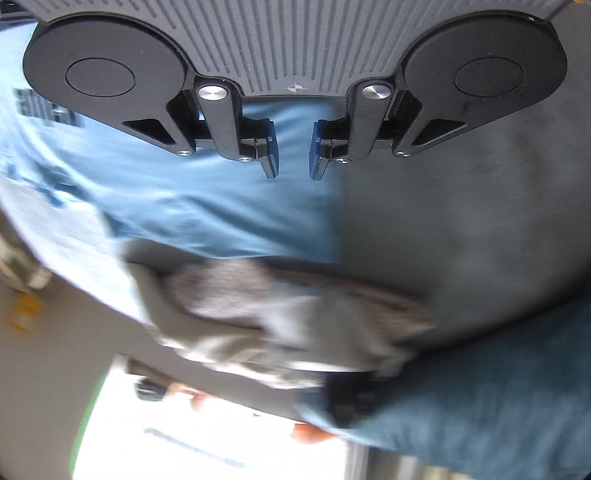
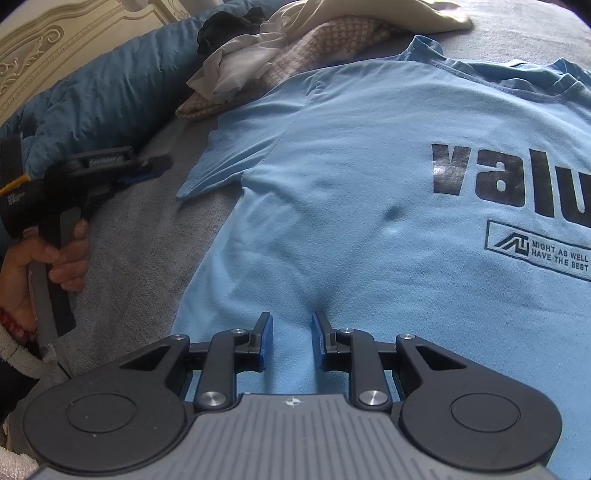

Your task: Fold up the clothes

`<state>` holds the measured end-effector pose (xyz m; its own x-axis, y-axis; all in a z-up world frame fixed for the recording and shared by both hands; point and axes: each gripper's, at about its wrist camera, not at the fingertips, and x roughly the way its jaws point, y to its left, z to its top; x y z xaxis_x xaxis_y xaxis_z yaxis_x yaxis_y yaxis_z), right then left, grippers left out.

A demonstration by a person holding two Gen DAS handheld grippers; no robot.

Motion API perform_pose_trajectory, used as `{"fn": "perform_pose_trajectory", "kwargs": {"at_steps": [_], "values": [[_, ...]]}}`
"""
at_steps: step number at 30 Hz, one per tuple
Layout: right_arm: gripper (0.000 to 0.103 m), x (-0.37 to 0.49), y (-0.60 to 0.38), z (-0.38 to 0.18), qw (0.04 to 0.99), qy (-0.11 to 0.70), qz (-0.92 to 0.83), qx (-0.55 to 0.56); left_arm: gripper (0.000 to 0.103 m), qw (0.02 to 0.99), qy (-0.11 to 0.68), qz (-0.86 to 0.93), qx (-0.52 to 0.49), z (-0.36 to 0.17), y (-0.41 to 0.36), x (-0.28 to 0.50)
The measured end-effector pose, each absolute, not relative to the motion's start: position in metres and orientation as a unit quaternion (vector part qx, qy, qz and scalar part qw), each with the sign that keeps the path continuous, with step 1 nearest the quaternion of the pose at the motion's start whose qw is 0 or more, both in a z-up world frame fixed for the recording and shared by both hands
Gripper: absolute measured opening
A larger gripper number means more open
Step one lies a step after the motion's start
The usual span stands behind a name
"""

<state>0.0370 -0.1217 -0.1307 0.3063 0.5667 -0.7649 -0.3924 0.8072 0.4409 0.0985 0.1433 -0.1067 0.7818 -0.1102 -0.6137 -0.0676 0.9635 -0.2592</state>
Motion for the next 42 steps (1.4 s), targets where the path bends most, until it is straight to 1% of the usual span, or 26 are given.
{"fn": "perform_pose_trajectory", "kwargs": {"at_steps": [3,5,7,9,12,14,16,20,23,26,29,33,37,40,42], "values": [[0.025,0.037,-0.122,-0.131,0.804,0.507,0.298,0.086,0.018,0.939,0.326,-0.020,-0.108,-0.126,0.130,0.121],[0.025,0.036,-0.122,-0.130,0.804,0.506,0.298,0.085,0.018,0.934,0.346,0.014,-0.085,-0.143,0.132,0.131],[0.025,0.036,-0.122,-0.131,0.805,0.505,0.301,0.084,0.013,0.936,0.337,0.038,-0.098,-0.149,0.148,0.125],[0.025,0.036,-0.124,-0.132,0.804,0.503,0.303,0.086,0.015,0.935,0.332,0.082,-0.093,-0.147,0.163,0.116],[0.025,0.038,-0.126,-0.134,0.803,0.504,0.305,0.094,0.015,0.937,0.316,0.097,-0.109,-0.136,0.178,0.110],[0.025,0.039,-0.127,-0.135,0.801,0.506,0.305,0.101,0.016,0.949,0.285,0.095,-0.099,-0.124,0.176,0.110],[0.025,0.039,-0.128,-0.137,0.800,0.506,0.305,0.107,0.019,0.957,0.268,0.068,-0.093,-0.115,0.168,0.118],[0.025,0.039,-0.128,-0.137,0.799,0.506,0.305,0.111,0.020,0.940,0.315,0.016,-0.129,-0.123,0.153,0.164],[0.025,0.038,-0.128,-0.136,0.799,0.505,0.308,0.106,0.021,0.922,0.347,0.104,-0.137,-0.141,0.164,0.182],[0.025,0.040,-0.131,-0.135,0.797,0.504,0.315,0.108,0.021,0.918,0.339,0.126,-0.164,-0.139,0.176,0.173],[0.026,0.051,-0.138,-0.122,0.798,0.497,0.320,0.121,0.022,0.934,0.308,0.115,-0.137,-0.128,0.169,0.156],[0.027,0.092,-0.151,-0.078,0.838,0.430,0.313,0.118,0.024,0.942,0.302,0.088,-0.115,-0.130,0.159,0.157],[0.027,0.158,-0.152,-0.051,0.888,0.390,0.243,0.014,0.024,0.942,0.304,0.092,-0.105,-0.140,0.157,0.159],[0.027,0.206,-0.153,-0.059,0.897,0.380,0.210,-0.088,0.025,0.942,0.304,0.098,-0.099,-0.148,0.156,0.159],[0.027,0.232,-0.153,-0.069,0.891,0.380,0.209,-0.133,0.025,0.942,0.304,0.101,-0.096,-0.153,0.156,0.160]]}}
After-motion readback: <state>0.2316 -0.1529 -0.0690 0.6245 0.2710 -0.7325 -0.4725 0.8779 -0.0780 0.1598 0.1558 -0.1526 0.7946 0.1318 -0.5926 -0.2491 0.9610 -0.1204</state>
